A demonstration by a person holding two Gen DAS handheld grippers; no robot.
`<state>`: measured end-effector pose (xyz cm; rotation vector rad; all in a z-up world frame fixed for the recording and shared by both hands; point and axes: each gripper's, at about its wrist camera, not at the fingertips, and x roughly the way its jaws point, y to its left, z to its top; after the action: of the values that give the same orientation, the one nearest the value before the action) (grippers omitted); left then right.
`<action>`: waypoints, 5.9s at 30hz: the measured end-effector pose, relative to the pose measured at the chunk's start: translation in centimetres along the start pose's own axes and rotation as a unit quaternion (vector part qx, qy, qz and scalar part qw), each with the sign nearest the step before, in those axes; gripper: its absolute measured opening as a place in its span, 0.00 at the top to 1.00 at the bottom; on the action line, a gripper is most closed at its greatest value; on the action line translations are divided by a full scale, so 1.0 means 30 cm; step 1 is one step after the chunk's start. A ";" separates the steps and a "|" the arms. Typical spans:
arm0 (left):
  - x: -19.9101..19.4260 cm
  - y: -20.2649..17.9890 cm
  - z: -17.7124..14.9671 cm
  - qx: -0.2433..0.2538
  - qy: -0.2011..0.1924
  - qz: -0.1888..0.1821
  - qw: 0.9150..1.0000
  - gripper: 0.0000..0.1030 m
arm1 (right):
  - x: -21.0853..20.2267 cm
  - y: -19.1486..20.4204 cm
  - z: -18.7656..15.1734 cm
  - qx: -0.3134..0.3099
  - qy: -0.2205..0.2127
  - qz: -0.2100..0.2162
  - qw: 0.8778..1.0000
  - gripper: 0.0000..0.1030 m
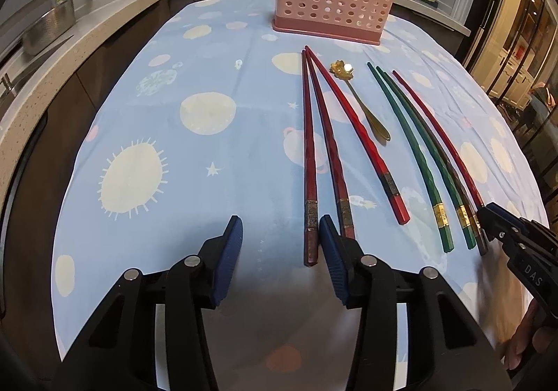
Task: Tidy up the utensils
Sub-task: 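Grasp another dark red chopstick with the left tool while the right tool grasps a red chopstick, then carry the dark red chopstick with the left tool while the right tool lowers the red chopstick into the holder, then open the left tool over the holder while the right tool opens, releasing both chopsticks, then grasp a dark red chopstick with the left tool while the right tool grasps a brown chopstick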
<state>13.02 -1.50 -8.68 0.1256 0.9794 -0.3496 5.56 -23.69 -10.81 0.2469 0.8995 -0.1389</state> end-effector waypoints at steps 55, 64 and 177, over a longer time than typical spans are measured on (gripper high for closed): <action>-0.518 0.007 0.683 0.022 -0.237 -0.041 0.970 0.93 | -0.467 0.011 0.732 -0.010 -0.256 0.063 0.965 0.93; -0.583 -0.077 0.957 0.035 -0.294 -0.051 0.954 0.93 | -0.457 0.053 1.024 0.002 -0.298 0.072 0.952 0.93; 0.002 -0.060 0.018 0.032 0.000 -0.023 0.999 0.93 | -0.007 0.042 -0.020 -0.024 -0.002 0.018 1.000 0.93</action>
<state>12.86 -3.33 -8.32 0.1613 0.9723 -0.4235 5.26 -22.30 -10.81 0.2171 0.8937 -0.0848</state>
